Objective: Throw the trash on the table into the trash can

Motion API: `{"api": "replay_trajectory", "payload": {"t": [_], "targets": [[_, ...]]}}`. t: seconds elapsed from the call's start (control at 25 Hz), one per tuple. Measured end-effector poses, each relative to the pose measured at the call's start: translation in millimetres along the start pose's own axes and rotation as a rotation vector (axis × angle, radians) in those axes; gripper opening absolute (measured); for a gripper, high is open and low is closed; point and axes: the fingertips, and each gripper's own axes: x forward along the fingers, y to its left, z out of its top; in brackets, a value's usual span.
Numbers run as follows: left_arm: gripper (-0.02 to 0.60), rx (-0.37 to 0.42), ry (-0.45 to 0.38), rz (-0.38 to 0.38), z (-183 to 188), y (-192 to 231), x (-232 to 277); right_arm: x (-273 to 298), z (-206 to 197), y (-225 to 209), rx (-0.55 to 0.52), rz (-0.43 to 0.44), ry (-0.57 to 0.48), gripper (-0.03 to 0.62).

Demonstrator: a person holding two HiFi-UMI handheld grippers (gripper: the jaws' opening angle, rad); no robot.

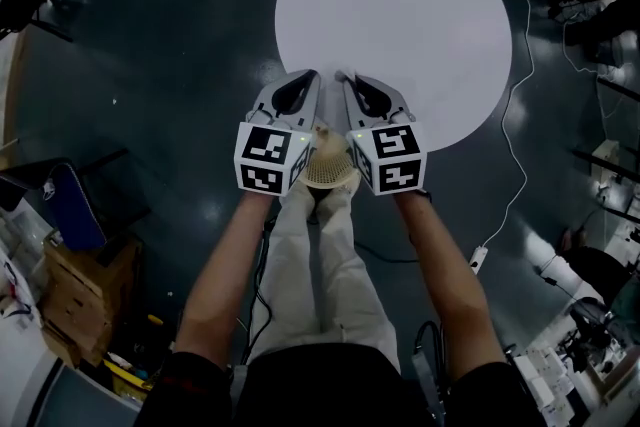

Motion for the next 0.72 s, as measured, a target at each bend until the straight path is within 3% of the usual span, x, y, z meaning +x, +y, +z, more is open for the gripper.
{"api": "replay_trajectory", "payload": {"t": [0.28, 0.72], "targets": [[0.015, -0.027, 0.011, -0.026, -34.6, -17.1, -21.0, -18.6, -45.6, 22.9, 0.022, 0.029, 0.026, 0.037], [0.015, -0.084, 0.055, -0.02, -92.2, -40.2, -51.6, -45.8, -85.1, 59.1, 0.038, 0.099, 0.025, 0.037]]}}
